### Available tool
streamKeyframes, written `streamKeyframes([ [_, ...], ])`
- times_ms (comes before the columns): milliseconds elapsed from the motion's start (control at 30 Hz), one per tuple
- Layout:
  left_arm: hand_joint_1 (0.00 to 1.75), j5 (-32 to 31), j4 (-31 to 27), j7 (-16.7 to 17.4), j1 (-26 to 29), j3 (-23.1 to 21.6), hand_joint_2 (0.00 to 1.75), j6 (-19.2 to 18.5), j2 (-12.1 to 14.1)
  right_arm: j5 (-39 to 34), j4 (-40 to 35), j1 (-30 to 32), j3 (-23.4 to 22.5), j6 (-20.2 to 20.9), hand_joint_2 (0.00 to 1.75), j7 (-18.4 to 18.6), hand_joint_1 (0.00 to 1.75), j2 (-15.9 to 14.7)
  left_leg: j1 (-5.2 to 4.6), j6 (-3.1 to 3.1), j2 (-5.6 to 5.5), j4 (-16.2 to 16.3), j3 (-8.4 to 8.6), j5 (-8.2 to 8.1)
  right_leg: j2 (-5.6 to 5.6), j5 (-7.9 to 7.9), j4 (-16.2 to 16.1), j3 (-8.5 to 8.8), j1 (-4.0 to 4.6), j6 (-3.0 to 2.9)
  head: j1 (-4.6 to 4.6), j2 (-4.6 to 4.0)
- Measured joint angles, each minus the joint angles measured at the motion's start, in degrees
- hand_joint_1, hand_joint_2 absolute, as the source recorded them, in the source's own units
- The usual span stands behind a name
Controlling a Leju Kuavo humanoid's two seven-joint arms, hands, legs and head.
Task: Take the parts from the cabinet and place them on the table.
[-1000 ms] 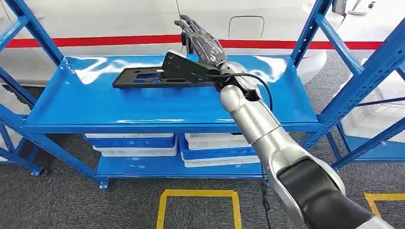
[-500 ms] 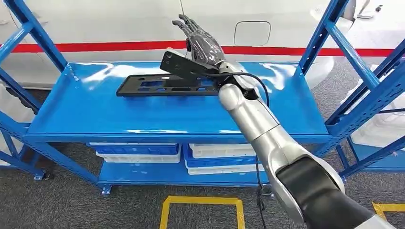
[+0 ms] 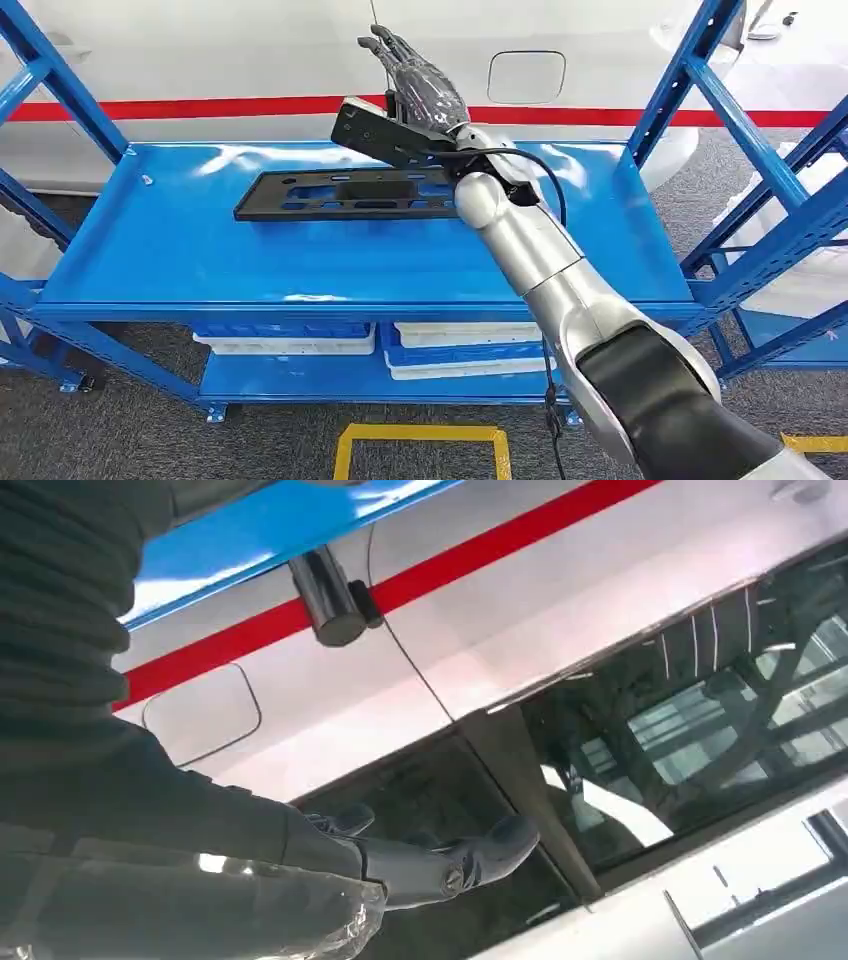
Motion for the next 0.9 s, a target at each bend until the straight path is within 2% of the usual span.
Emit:
streamKeyframes([
  [33, 0.0, -0.1, 0.0, 0.0, 0.0, 0.0, 0.0, 0.0, 0.0, 0.0, 0.0, -0.1, 0.0, 0.0, 1.75, 0.0, 0.0, 0.0, -0.11, 0.34, -0.03, -0.1, 0.09, -0.09, -0.03, -0.11, -0.3, 0.19, -0.02, 0.27, -0.02, 0.0],
  [67, 0.0, -0.2, 0.0, 0.1, 0.0, 0.0, 0.0, 0.0, -0.1, 0.0, -0.1, -0.1, 0.0, 0.0, 1.75, 0.0, 0.0, 0.2, 0.44, 0.81, 0.01, -1.1, 0.99, 0.21, -0.04, -0.56, -0.1, 0.0, 0.44, 0.66, 0.0, 0.0],
  [100, 0.0, -0.3, 0.0, 0.1, 0.0, 0.0, 0.0, 0.0, -0.2, 0.0, -0.1, -0.2, 0.0, 0.0, 1.75, 0.0, 0.0, 0.1, 0.33, 1.04, 0.09, -1.5, 1.62, 0.12, -0.2, -1.11, 1.6, -0.5, 0.15, 0.67, 0.11, 0.0],
  [133, 0.0, -0.3, 0.0, 0.1, -0.1, 0.0, 0.0, 0.0, -0.1, 0.0, 0.0, -0.4, 0.0, 0.0, 1.75, 0.0, 0.0, 0.0, 0.33, 1.51, 0.1, -1.5, 1.85, -0.06, -0.18, -2.39, 5.1, -2.4, 0.2, 0.33, 0.11, 0.0],
  [200, 0.0, -0.4, 0.0, 0.2, -0.2, 0.0, 0.0, 0.0, -0.1, 0.0, 0.0, -0.1, 0.0, 0.0, 1.75, 0.0, 0.0, -0.2, 0.26, 1.94, 0.06, -1.5, 2.2, -0.51, -0.18, -5.2, 14.8, -8.31, 0.17, -0.01, 0.09, 0.0],
  [233, 0.0, -0.5, 0.0, 0.3, -0.2, -0.1, 0.0, 0.0, -0.1, -0.1, 0.1, 0.2, 0.0, 0.0, 1.75, 0.0, 0.0, -0.3, 0.22, 2.02, -0.05, -1.4, 2.36, -0.77, -0.18, -5.68, 18.5, -10.99, 0.17, 0.23, 0.09, 0.0],
  [267, 0.0, -0.8, 0.0, 0.5, -0.1, -0.1, 0.0, 0.0, -0.2, -0.1, 0.1, 0.5, 0.0, 0.0, 1.75, 0.0, 0.0, -0.4, 0.19, 1.98, -0.21, -1.4, 2.64, -1.02, -0.18, -4.96, 18.8, -12.0, 0.16, 0.62, 0.09, 0.0],
  [300, 0.0, -0.9, 0.0, 0.6, 0.0, -0.2, 0.0, 0.1, -0.3, -0.1, 0.1, 0.6, 0.0, 0.0, 1.75, 0.1, 0.0, -0.5, 0.19, 1.88, -0.36, -1.4, 3.04, -1.36, -0.18, -3.07, 16.1, -11.34, 0.16, 1.24, 0.09, 0.0],
  [333, 0.0, -0.9, 0.0, 0.6, 0.0, -0.2, 0.0, 0.1, -0.3, -0.1, 0.1, 0.5, 0.0, 0.0, 1.75, 0.2, 0.0, -0.6, 0.19, 1.73, -0.41, -1.3, 3.45, -1.71, -0.22, -0.68, 11.8, -9.72, 0.08, 1.8, 0.09, 0.0],
  [367, 0.0, -1.0, 0.0, 0.6, 0.0, -0.2, 0.0, 0.2, -0.4, -0.1, 0.1, 0.5, 0.0, 0.0, 1.75, 0.2, 0.0, -0.6, 0.2, 1.51, -0.44, -1.2, 4.02, -2.2, -0.28, 2.19, 5.8, -7.17, -0.02, 2.26, 0.09, 0.0],
  [400, 0.0, -1.0, 0.0, 0.6, 0.0, -0.3, 0.0, 0.3, -0.4, -0.1, 0.1, 0.4, 0.1, 0.1, 1.75, 0.2, 0.0, -0.6, 0.18, 1.18, -0.44, -1.0, 4.3, -2.77, -0.55, 4.4, 0.5, -4.94, -0.07, 2.29, 0.11, 0.0],
  [433, 0.0, -1.1, 0.0, 0.6, -0.1, -0.3, 0.0, 0.5, -0.4, -0.1, 0.1, 0.3, 0.1, 0.2, 1.75, 0.2, 0.0, -0.5, -0.32, 0.8, -0.41, -0.7, 4.47, -3.48, -0.44, 4.4, 0.1, -4.11, 0.12, 1.46, -0.02, 0.0],
  [467, 0.0, -1.1, 0.0, 0.6, -0.2, -0.3, 0.0, 0.6, -0.5, -0.1, 0.1, 0.3, 0.2, 0.4, 1.75, 0.2, 0.0, -0.4, -0.24, 0.61, -0.35, -0.7, 4.58, -3.62, -0.37, 4.3, 0.1, -4.24, -0.01, 0.87, -0.02, 0.0],
  [533, 0.0, -1.3, 0.0, 0.7, -0.2, -0.4, 0.0, 0.7, -0.5, -0.2, 0.1, 0.2, 0.2, 0.4, 1.75, 0.4, 0.0, -0.5, 0.12, -0.01, -0.28, -1.0, 4.74, -3.8, -0.29, 3.95, 0.2, -4.22, 0.41, 0.01, 0.0, 0.0],
  [567, 0.0, -1.3, 0.0, 0.7, -0.2, -0.4, 0.0, 0.8, -0.4, -0.2, 0.0, 0.1, 0.2, 0.4, 1.75, 0.4, 0.0, -0.5, 0.06, -0.45, -0.24, -1.0, 4.96, -4.21, -0.16, 4.03, -0.3, -3.77, -0.24, -0.41, 0.0, 0.0],
  [600, 0.0, -1.4, 0.0, 0.7, -0.2, -0.5, 0.0, 0.9, -0.4, -0.2, 0.0, 0.1, 0.2, 0.4, 1.75, 0.4, 0.0, -0.3, 0.21, -0.77, -0.21, 0.1, 4.46, -4.71, -0.07, 3.93, -0.4, -3.26, -0.46, -0.77, 0.02, 0.0],
  [633, 0.0, -1.4, 0.0, 0.7, -0.3, -0.5, 0.0, 0.9, -0.5, -0.3, 0.0, -0.1, 0.2, 0.4, 1.75, 0.4, 0.0, -0.2, 0.35, -1.09, -0.12, 3.2, 3.11, -6.21, -0.12, 3.59, -0.4, -2.94, -0.57, -1.31, -0.15, 0.0],
  [700, 0.0, -1.5, 0.0, 1.1, -0.4, -0.7, 0.0, 0.9, -0.5, -0.3, 0.0, -0.1, 0.3, 0.5, 1.75, 0.4, 0.0, 0.0, 0.75, -1.73, -0.09, 12.5, -2.29, -9.75, -0.12, 3.23, -0.4, -2.53, -0.46, -1.74, -0.09, 0.0],
  [733, 0.0, -1.5, 0.0, 1.3, -0.3, -0.9, 0.0, 0.9, -0.5, -0.3, 0.1, 0.0, 0.4, 0.5, 1.75, 0.4, 0.0, 0.0, 0.81, -1.93, -0.08, 16.2, -4.91, -10.7, -0.12, 3.17, -0.3, -2.41, -0.43, -1.8, -0.07, 0.0],
  [767, 0.0, -1.5, 0.0, 1.4, -0.3, -0.9, 0.0, 1.0, -0.5, -0.3, 0.1, 0.0, 0.5, 0.6, 1.75, 0.4, 0.0, 0.0, 0.88, -1.99, -0.08, 17.7, -6.55, -10.38, -0.1, 2.95, -0.3, -2.25, -0.39, -1.74, -0.07, 0.0],
  [800, 0.0, -1.5, 0.0, 1.7, -0.3, -0.9, 0.0, 1.0, -0.5, -0.3, 0.2, 0.0, 0.6, 0.7, 1.75, 0.4, 0.0, 0.0, 1.01, -1.97, -0.06, 16.1, -6.73, -8.25, -0.02, 2.72, -0.3, -1.98, -0.39, -1.68, -0.09, 0.0],
  [833, 0.0, -1.5, 0.0, 1.9, -0.3, -0.9, 0.0, 1.1, -0.5, -0.4, 0.4, 0.0, 0.6, 0.7, 1.75, 0.4, 0.0, 0.2, 1.04, -1.85, -0.02, 12.1, -5.36, -5.12, 0.05, 2.51, -0.3, -1.59, -0.39, -1.55, -0.07, 0.0],
  [867, 0.0, -1.5, 0.0, 1.9, -0.3, -1.0, 0.0, 1.1, -0.4, -0.5, 0.4, -0.1, 0.6, 0.8, 1.75, 0.4, 0.0, 0.3, 1.04, -1.59, 0.0, 6.4, -2.94, -1.67, 0.12, 2.16, -0.3, -1.13, -0.39, -1.35, -0.07, 0.0],
  [900, 0.0, -1.5, 0.0, 1.9, -0.3, -1.0, 0.0, 1.1, -0.4, -0.6, 0.4, -0.1, 0.6, 0.8, 1.75, 0.4, 0.0, 0.5, 1.03, -1.23, 0.04, 1.2, -0.6, 0.88, 0.15, 1.92, -0.4, -0.82, -0.39, -1.19, -0.07, 0.0],
])
